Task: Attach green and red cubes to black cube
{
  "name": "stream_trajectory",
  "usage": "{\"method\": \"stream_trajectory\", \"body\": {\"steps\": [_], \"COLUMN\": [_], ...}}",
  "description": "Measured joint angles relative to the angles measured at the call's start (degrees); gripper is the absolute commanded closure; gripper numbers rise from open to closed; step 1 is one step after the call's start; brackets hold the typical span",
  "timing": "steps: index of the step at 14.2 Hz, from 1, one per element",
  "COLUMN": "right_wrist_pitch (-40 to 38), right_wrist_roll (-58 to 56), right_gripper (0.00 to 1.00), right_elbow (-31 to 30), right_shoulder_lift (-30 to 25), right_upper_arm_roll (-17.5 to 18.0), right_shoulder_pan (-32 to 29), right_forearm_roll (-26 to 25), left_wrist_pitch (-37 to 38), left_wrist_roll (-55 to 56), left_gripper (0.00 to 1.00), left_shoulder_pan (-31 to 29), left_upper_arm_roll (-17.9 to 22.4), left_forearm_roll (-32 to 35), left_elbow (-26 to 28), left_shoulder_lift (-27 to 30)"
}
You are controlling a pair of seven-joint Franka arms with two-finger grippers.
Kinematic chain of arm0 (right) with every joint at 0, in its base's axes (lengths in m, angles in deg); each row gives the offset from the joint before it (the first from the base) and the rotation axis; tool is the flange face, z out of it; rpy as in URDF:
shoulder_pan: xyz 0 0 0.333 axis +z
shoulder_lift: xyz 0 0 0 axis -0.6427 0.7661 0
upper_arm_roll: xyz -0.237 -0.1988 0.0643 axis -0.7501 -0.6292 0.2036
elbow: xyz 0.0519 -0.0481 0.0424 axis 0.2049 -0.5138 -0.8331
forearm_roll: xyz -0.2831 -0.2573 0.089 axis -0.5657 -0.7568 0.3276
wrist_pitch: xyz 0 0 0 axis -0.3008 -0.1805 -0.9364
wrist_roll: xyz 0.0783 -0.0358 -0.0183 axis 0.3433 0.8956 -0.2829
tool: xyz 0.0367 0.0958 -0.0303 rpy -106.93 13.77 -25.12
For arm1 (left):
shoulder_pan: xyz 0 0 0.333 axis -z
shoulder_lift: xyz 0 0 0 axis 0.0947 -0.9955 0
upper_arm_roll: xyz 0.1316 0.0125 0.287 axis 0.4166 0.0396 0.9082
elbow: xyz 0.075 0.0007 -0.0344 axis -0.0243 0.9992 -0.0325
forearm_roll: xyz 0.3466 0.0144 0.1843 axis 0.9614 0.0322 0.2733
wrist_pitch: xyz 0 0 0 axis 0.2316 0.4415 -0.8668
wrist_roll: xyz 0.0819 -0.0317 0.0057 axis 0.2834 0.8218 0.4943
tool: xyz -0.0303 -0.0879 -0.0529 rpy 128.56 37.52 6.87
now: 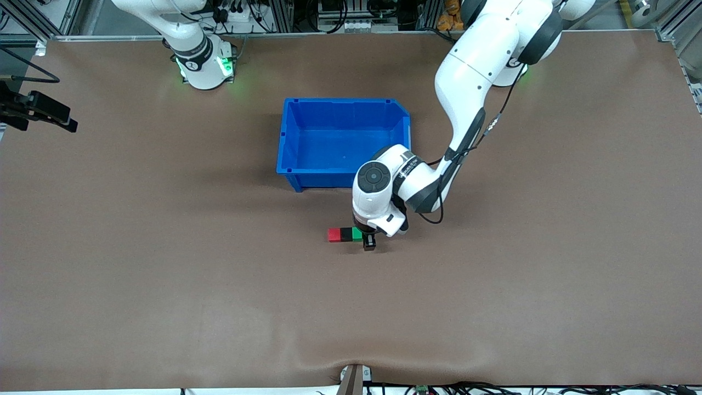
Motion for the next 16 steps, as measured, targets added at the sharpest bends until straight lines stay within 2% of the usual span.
{"method": "stream_trajectory", "body": {"steps": [5,10,13,16], "right_wrist_pitch": [-0.01,-0.33,-0.44,-0.49], "right_wrist_roll": [-0.03,-0.03,-0.03,-0.03], "right_gripper": [0.00,0.00,0.00,0.00], "right_elbow": [0.04,0.04,0.05,0.05], "right_shoulder_lift": [0.01,0.04,0.05,0.05], "right_upper_arm_roll": [0.00,-0.04,-0.06,-0.08], "right_shoulder_pan": [0.00,-0.01,-0.03,-0.03], "right_forearm_roll": [-0.02,-0.02,-0.02,-0.02], "left_wrist_pitch": [8.61,17.69,19.84,25.43], "left_wrist_roll": [-9.66,-25.70,-35.71,-47.63], "left_gripper": [0.18,0.18,0.18,0.18], "left_shoulder_pan": [-3.90,-16.17,-22.31,-30.25], "left_upper_arm_roll": [-0.11,-7.14,-9.46,-14.30], "left_forearm_roll": [0.03,0.03,-0.08,-0.24], "left_elbow": [-1.78,-1.28,0.95,2.79], "left_shoulder_lift": [4.90,11.52,16.90,21.92]}}
